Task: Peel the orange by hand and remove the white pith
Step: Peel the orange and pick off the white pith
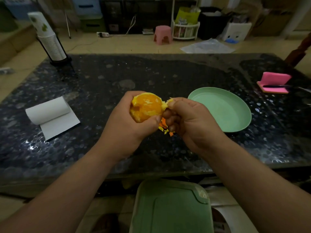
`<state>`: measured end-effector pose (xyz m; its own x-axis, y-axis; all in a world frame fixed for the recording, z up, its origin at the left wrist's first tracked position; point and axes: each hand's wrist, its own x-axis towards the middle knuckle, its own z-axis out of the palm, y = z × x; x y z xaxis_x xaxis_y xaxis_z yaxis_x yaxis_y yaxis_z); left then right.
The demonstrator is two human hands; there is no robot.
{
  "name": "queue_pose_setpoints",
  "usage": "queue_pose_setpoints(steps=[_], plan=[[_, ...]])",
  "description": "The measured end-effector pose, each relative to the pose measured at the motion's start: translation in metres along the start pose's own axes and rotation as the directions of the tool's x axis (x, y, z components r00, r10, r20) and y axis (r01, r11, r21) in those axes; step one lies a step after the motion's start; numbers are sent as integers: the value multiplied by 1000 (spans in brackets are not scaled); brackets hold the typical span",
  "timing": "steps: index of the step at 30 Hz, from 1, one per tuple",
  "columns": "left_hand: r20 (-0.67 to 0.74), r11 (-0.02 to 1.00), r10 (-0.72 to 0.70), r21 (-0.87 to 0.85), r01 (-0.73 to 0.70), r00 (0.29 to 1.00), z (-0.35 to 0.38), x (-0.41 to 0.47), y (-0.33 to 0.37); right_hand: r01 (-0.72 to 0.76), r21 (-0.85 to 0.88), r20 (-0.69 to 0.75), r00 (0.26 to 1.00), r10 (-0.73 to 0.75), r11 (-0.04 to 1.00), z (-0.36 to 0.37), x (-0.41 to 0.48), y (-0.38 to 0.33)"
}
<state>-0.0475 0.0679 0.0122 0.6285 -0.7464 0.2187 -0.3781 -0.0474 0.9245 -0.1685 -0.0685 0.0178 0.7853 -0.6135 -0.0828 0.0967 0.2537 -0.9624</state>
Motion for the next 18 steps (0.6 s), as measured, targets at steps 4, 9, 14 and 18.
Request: queue_pose_setpoints(steps=[4, 9, 14, 18], plan=[[26, 992, -24, -120, 27, 999, 1, 0, -4, -68, 62, 8, 998, 68, 996, 0, 1, 0], [44, 961, -62, -268, 71, 997, 2, 1, -8, -143, 152, 24, 990, 141, 978, -1, 2, 0], [66, 888, -111, -442, 129, 992, 0, 3, -9, -149, 177, -48, 986, 159, 973, -10, 8, -1], [56, 923, -104, -366, 117, 993, -4, 5, -11, -71, -173, -51, 997, 63, 982, -18, 10, 7]])
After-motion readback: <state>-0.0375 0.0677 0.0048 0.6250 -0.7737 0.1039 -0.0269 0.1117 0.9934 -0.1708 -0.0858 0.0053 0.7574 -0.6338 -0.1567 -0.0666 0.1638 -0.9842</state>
